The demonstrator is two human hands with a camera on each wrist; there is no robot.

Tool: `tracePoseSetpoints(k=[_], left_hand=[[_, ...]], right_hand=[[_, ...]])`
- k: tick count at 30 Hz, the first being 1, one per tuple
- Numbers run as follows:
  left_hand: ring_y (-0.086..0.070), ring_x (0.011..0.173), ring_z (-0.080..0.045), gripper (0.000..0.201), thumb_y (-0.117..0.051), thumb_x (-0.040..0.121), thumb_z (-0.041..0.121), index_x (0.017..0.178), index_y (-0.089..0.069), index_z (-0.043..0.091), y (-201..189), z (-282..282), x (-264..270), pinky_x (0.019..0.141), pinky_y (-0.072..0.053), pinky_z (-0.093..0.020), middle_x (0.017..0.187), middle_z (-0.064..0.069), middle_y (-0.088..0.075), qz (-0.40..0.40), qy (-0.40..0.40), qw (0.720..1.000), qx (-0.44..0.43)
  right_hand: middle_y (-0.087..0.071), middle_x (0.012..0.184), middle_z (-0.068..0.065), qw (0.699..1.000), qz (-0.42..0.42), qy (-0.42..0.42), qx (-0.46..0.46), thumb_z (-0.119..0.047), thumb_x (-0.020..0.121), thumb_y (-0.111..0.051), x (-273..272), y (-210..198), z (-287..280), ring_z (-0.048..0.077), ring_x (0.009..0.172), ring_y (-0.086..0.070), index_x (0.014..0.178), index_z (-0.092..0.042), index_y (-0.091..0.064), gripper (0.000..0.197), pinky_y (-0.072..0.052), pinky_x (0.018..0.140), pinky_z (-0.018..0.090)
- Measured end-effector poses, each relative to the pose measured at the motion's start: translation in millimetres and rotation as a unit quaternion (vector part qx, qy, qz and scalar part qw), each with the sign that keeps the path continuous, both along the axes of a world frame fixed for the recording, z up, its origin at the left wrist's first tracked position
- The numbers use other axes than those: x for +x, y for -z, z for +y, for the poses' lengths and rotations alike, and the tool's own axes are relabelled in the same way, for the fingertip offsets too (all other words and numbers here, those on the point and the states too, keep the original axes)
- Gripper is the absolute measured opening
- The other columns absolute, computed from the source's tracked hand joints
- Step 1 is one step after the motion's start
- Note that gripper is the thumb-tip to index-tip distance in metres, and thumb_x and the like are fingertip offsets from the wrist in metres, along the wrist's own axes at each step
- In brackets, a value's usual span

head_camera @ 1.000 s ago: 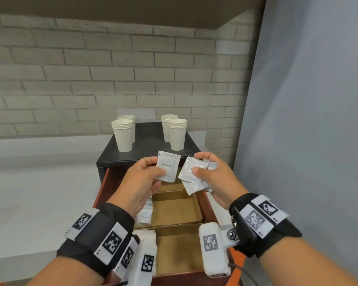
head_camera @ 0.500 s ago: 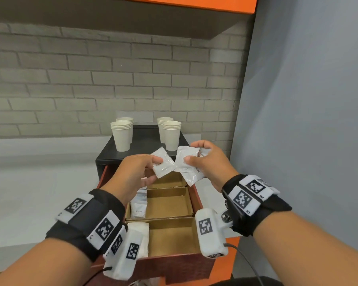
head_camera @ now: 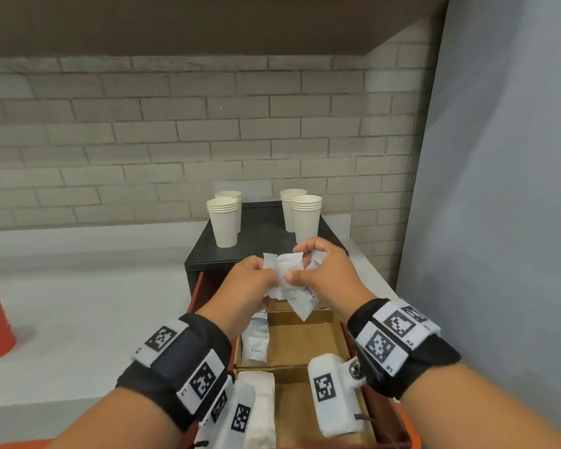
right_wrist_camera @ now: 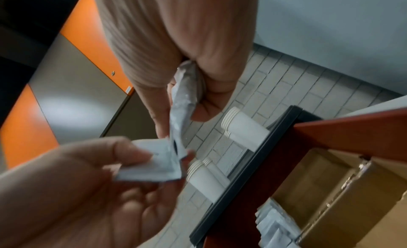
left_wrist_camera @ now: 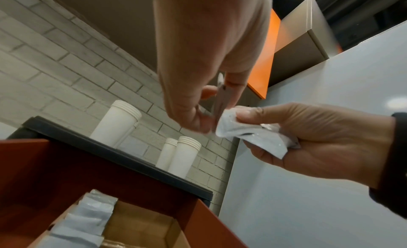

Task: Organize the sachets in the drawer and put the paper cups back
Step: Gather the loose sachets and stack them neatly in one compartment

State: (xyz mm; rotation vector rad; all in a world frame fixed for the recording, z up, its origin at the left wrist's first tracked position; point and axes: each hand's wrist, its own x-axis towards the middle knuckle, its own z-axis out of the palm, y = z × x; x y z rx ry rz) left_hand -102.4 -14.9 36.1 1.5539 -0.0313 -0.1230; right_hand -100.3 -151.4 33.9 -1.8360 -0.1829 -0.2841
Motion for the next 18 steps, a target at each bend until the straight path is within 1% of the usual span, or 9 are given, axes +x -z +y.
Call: tracePoseSetpoints(k=[2,3,5,7,10,12,15,17,18], left_hand=[[-0.062,0.102,-0.032,0.027,-0.044,0.087,0.000,0.110,-0.056,0.006,5,1,7,0.081,-0.054,-0.042,0.112,-0.019,-0.063,0.062,0.067,0.990,-0.108],[-0.063,0.100,-0.031,0.029,-0.041,0.090,0.006,0.115,-0.057,0.006,8,2,11,0.082,-0.054,-0.045,0.110,-0.018,-0.065,0.089,0.091,0.980,-0.151],[-0.064,0.097,-0.028,0.034,-0.038,0.097,0.021,0.122,-0.056,0.008,16,6,21,0.079,-0.055,-0.043,0.105,-0.015,-0.066,0.126,0.114,0.962,-0.212],[-0.066,0.095,-0.026,0.041,-0.039,0.098,0.033,0.124,-0.057,0.007,24,13,32,0.079,-0.056,-0.041,0.103,-0.015,-0.067,0.148,0.125,0.945,-0.262],[-0.070,0.088,-0.027,0.051,-0.040,0.094,0.045,0.113,-0.064,0.004,33,27,44,0.077,-0.057,-0.040,0.100,-0.019,-0.069,0.176,0.150,0.922,-0.311],[-0.070,0.090,-0.031,0.047,-0.040,0.094,0.041,0.115,-0.062,0.005,40,35,52,0.080,-0.055,-0.046,0.106,-0.021,-0.068,0.179,0.137,0.920,-0.320],[-0.065,0.101,-0.038,0.037,-0.040,0.096,0.021,0.127,-0.053,0.005,50,39,62,0.079,-0.054,-0.052,0.117,-0.026,-0.063,0.181,0.099,0.921,-0.330],[-0.064,0.101,-0.039,0.032,-0.039,0.097,0.018,0.123,-0.054,0.006,54,39,67,0.073,-0.056,-0.050,0.117,-0.026,-0.062,0.186,0.076,0.923,-0.327],[-0.064,0.099,-0.038,0.029,-0.040,0.098,0.019,0.120,-0.056,0.007,56,39,70,0.071,-0.056,-0.048,0.115,-0.025,-0.062,0.189,0.067,0.927,-0.317]], right_hand=[[-0.054,0.078,-0.008,1.000,-0.002,-0.016,-0.013,0.000,0.072,-0.074,8,5,13,0.002,0.069,-0.052,0.091,-0.022,-0.056,0.034,-0.046,0.061,0.008],[-0.056,0.079,-0.007,0.999,-0.001,-0.025,-0.020,-0.001,0.072,-0.074,12,7,19,0.001,0.068,-0.052,0.090,-0.021,-0.057,0.033,-0.045,0.060,0.007],[-0.060,0.084,-0.002,0.998,0.009,-0.054,-0.035,-0.002,0.071,-0.074,19,11,29,0.004,0.072,-0.055,0.091,-0.021,-0.057,0.033,-0.047,0.064,0.012],[-0.063,0.094,0.003,0.994,0.031,-0.096,-0.044,-0.004,0.071,-0.076,25,15,34,0.006,0.079,-0.058,0.099,-0.023,-0.058,0.038,-0.049,0.071,0.018],[-0.063,0.102,-0.004,0.985,0.064,-0.152,-0.049,-0.004,0.074,-0.075,35,22,34,0.005,0.090,-0.060,0.110,-0.029,-0.055,0.048,-0.052,0.075,0.018],[-0.062,0.104,-0.003,0.984,0.071,-0.156,-0.049,0.001,0.076,-0.071,44,29,31,0.009,0.096,-0.060,0.110,-0.032,-0.053,0.051,-0.053,0.080,0.020],[-0.056,0.098,-0.004,0.990,0.066,-0.122,-0.018,0.004,0.077,-0.067,57,39,25,0.014,0.096,-0.057,0.104,-0.035,-0.051,0.050,-0.055,0.083,0.029],[-0.054,0.099,-0.003,0.993,0.066,-0.098,0.014,0.002,0.079,-0.067,65,44,21,0.017,0.098,-0.056,0.102,-0.035,-0.051,0.047,-0.055,0.086,0.033],[-0.054,0.102,-0.002,0.993,0.071,-0.089,0.030,0.000,0.080,-0.068,69,47,19,0.017,0.100,-0.056,0.101,-0.035,-0.050,0.044,-0.055,0.086,0.032]])
